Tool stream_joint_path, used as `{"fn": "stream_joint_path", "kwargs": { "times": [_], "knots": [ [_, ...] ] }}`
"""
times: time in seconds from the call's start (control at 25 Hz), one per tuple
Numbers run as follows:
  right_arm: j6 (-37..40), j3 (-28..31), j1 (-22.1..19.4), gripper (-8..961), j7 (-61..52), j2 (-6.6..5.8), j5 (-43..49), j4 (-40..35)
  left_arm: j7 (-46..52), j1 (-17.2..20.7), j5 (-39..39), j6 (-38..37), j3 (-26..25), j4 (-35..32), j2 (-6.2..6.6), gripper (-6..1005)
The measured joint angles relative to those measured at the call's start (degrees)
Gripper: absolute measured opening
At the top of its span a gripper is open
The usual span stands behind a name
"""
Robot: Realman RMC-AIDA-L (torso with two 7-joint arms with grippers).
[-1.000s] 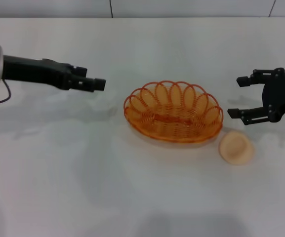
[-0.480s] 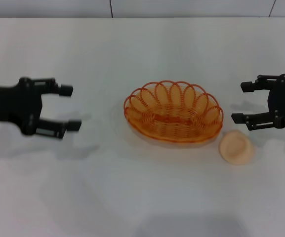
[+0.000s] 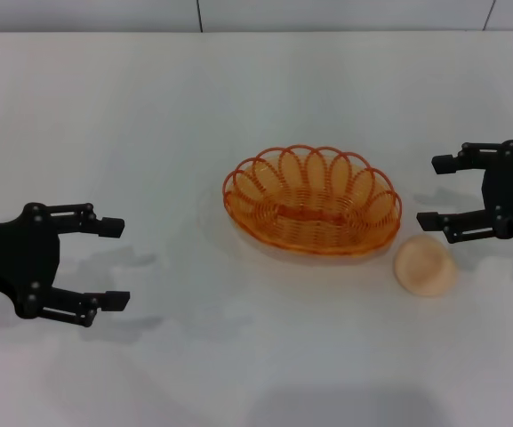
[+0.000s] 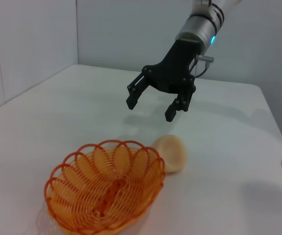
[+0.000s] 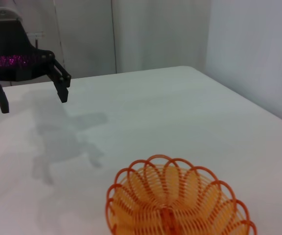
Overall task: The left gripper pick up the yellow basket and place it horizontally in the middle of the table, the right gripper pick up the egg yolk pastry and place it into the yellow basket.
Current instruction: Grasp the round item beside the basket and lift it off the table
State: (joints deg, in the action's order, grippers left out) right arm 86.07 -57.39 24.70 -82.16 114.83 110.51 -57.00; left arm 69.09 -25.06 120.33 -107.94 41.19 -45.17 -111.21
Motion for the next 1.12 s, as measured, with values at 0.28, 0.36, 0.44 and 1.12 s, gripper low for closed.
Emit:
{"fn": "stream_joint_path", "kwargs": {
  "times": [0.28,0.36,0.44,1.12],
  "knots": [
    [1.41,-0.08,0.37,826,-10.67,-0.96,4.32,-5.04,-0.41,0.01,0.0,0.02,-0.31,0.0,0.29,889],
    [2.91,-0.09,0.48,826,-14.44,-1.0,6.56,-7.95,-0.39,-0.04,-0.03,0.15,-0.32,-0.14,0.34,890],
    [5.17,-0.14,0.96,826,-19.55,-1.01,9.68,-11.72,-0.2,-0.15,-0.14,0.31,-0.33,-0.35,0.36,890],
    [12.14,-9.73,9.36,821,-47.21,0.54,24.16,-17.17,0.87,-0.76,-0.14,2.13,-0.51,-0.54,0.32,889]
  ]
}}
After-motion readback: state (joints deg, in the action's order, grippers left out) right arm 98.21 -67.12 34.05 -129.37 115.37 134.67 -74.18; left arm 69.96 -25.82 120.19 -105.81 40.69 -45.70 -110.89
